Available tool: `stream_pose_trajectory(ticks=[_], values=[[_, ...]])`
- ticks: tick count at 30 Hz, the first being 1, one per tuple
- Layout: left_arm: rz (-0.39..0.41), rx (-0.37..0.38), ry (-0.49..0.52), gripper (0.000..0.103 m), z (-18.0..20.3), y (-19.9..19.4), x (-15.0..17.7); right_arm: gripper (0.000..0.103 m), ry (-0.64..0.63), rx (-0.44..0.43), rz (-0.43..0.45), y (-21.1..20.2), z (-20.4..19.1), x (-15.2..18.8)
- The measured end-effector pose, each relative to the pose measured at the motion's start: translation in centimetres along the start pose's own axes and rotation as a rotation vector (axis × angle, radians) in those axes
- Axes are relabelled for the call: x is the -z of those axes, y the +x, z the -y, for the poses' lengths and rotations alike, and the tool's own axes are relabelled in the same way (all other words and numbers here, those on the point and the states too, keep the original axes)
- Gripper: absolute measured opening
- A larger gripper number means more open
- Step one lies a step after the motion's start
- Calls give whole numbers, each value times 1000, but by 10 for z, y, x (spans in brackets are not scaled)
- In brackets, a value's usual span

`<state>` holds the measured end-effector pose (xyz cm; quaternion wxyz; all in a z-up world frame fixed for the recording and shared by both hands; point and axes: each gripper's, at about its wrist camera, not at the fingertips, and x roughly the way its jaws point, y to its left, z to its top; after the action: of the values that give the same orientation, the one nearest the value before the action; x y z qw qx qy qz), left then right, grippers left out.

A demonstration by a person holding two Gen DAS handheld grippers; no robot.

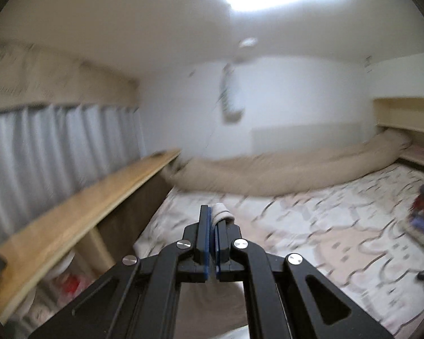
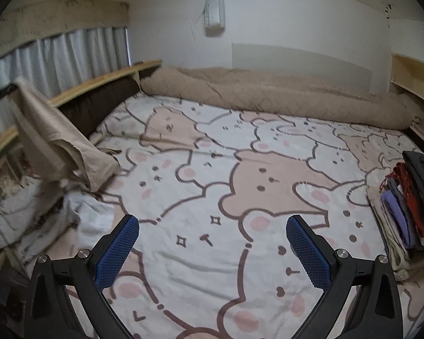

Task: Fold clothes
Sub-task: 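Reach the left tool into the clothes pile and grasp the beige t-shirt, then pull the beige t-shirt out with the left tool and drop it on the bed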

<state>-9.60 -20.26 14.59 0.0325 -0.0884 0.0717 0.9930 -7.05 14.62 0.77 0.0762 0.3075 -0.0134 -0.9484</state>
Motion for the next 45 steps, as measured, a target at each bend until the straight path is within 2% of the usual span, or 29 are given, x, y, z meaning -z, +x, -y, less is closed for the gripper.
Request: stream_pose_trajectory(ticks=[3, 7, 11, 14, 17, 20, 23, 26, 27, 29, 31, 35, 36, 37, 39, 41, 44, 45], values=[[86, 84, 40, 3, 37, -23, -40, 103, 15, -32, 52, -17, 7, -3], [198, 254, 83, 3, 96, -62, -90, 103, 40, -59, 96, -33, 20, -2], [277, 390, 94, 3, 135, -92, -125, 103, 58, -40, 131, -54, 38, 8], [313, 453, 78, 3, 154, -104, -140, 103, 72, -13, 158, -73, 55, 17], [280, 471, 50, 3, 158, -96, -130, 103, 97, 24, 179, -98, 78, 29], [202, 428, 15, 3, 161, -80, -94, 103, 123, 110, 178, -117, 101, 44], [46, 338, -3, 3, 156, -53, -23, 103, 141, 178, 155, -124, 118, 61], [-185, 247, -25, 3, 141, -19, 71, 103, 136, 265, 114, -117, 131, 82], [-233, 210, -26, 3, 138, -14, 97, 103, 125, 284, 103, -113, 133, 87], [-330, 137, -26, 3, 131, -4, 149, 103, 98, 306, 90, -106, 132, 99], [-417, 67, -18, 3, 128, 7, 197, 103, 71, 283, 43, -94, 132, 112], [-463, 1, 124, 8, 150, 8, 242, 103, 36, 204, -70, -70, 129, 136], [-463, 10, 128, 25, 152, 3, 247, 103, 32, 183, -95, -65, 127, 141], [-458, 19, 128, 57, 153, -3, 252, 103, 32, 161, -120, -60, 125, 145], [-417, 49, 101, 85, 153, -18, 252, 103, 48, 119, -167, -49, 122, 155], [-395, 77, 86, 85, 154, -33, 252, 101, 81, 80, -213, -41, 120, 168], [-376, 136, 64, 84, 156, -39, 245, 75, 145, 23, -287, -25, 117, 188], [-370, 177, 68, 84, 162, -44, 244, 69, 176, 5, -314, -19, 118, 194]])
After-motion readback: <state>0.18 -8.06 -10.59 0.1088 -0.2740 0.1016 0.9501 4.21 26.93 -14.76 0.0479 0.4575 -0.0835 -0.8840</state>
